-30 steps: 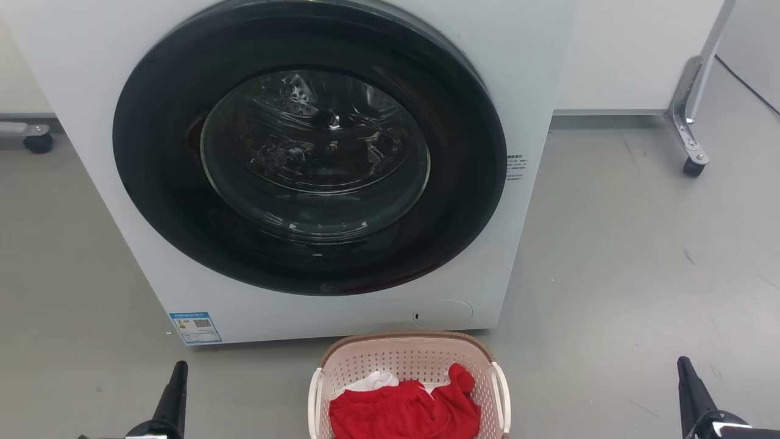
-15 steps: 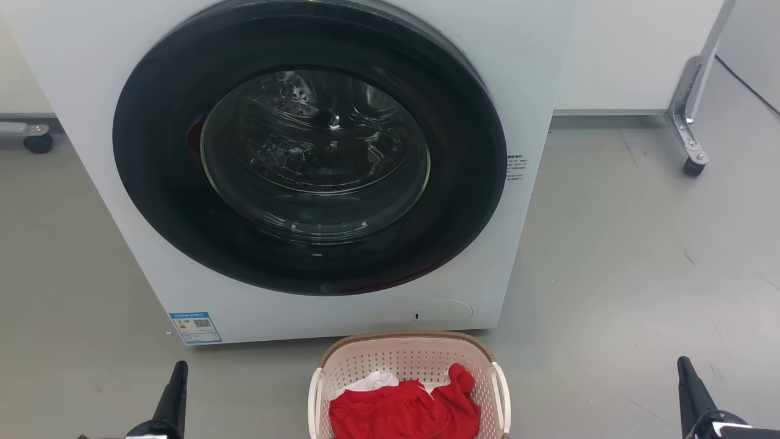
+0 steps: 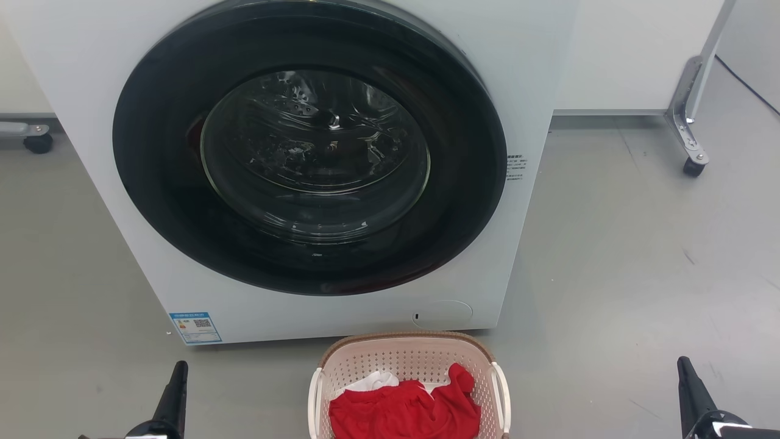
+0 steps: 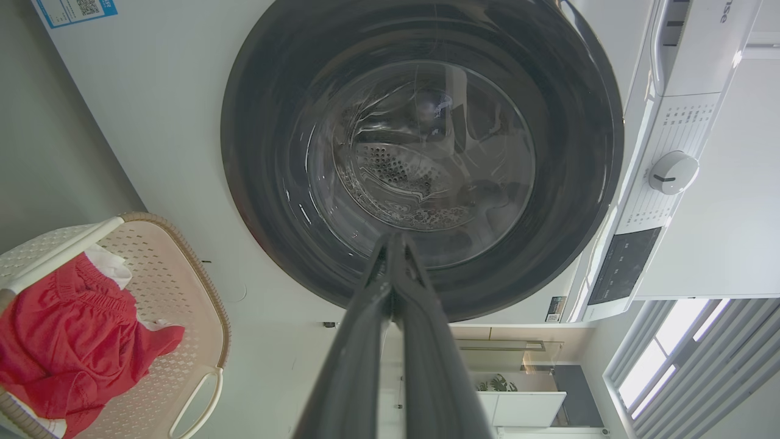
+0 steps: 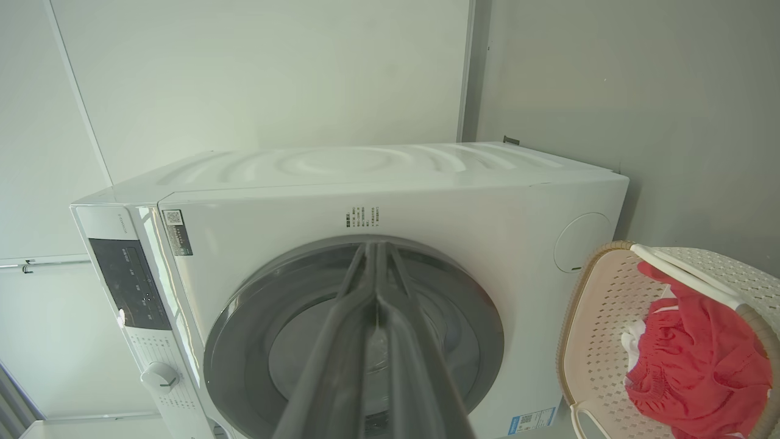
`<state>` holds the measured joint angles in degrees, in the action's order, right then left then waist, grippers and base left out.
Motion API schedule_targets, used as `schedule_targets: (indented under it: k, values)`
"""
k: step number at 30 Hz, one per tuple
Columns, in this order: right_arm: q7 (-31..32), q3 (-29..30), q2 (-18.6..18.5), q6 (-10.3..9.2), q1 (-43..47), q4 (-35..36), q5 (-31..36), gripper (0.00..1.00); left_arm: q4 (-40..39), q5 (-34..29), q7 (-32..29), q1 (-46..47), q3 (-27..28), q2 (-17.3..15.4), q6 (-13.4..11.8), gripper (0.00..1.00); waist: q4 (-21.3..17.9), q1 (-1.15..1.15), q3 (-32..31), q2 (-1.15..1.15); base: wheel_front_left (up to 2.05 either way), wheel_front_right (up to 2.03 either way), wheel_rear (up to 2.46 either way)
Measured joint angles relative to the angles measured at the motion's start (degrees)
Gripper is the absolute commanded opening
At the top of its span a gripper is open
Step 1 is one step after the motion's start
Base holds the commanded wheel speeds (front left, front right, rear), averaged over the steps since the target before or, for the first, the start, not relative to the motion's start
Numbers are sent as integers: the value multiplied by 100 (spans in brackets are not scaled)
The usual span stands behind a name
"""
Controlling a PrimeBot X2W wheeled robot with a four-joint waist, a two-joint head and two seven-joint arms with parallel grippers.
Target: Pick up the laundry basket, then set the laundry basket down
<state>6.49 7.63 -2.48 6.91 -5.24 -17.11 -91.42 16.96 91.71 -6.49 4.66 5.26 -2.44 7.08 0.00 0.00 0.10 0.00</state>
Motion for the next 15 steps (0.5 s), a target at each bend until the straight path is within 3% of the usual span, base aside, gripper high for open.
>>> schedule_targets:
  k: [15]
  values:
    - [0, 0, 0, 0, 0, 1, 0, 0, 0, 0, 0, 0, 0, 0, 0, 0, 0, 0, 0, 0, 0, 0, 0]
